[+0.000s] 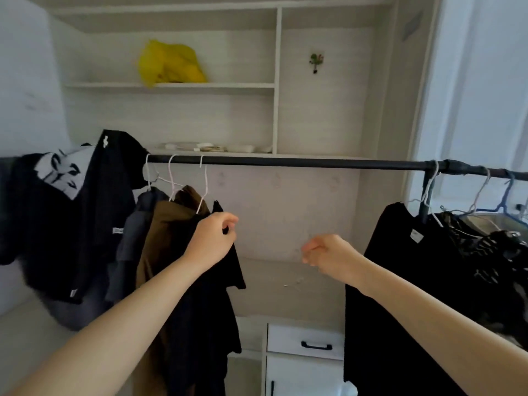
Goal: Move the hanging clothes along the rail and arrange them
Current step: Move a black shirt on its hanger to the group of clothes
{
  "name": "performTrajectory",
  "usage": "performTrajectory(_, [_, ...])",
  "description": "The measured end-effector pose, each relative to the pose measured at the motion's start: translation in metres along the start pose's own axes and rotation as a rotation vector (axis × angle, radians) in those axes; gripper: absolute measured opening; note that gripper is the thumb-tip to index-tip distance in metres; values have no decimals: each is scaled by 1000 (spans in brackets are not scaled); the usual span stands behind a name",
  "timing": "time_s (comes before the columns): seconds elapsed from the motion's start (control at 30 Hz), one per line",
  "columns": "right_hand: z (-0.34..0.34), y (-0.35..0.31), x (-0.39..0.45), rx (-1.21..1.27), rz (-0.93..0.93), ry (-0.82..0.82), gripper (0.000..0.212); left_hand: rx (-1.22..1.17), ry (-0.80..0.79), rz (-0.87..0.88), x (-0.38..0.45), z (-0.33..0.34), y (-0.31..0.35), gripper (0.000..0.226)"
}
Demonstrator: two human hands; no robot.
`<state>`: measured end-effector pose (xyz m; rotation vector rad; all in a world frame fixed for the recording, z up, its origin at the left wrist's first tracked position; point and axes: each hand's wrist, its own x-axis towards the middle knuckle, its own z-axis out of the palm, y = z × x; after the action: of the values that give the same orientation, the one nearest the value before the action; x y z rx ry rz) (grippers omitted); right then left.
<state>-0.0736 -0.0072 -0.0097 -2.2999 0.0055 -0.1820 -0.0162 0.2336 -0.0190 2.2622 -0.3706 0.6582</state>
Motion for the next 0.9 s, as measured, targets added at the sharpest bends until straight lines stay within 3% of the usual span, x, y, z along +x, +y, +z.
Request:
performTrajectory(0.1, [30,-23,17,64,-10,-66,27,2,117,-15,11,-22,-23,34])
performTrajectory(0.23, [71,-59,40,91,-37,-125,19,-65,149,-140,38,-37,-55,42])
performTrajectory(0.5, [154,-125,91,247,-7,-255,10,-463,-68,-439,101,-43,-107,47])
performTrajectory(0.67, [182,-140,109,240,16,-240,19,-615,-188,-450,122,-35,-114,24])
performTrajectory(0.77, [189,-142,117,256,25,-241,8,-688,-223,-460,128,-30,-115,38])
performTrajectory(0.9, [184,-147,130,257,3,-179,9,-841,-245,-436,139,-26,-114,32])
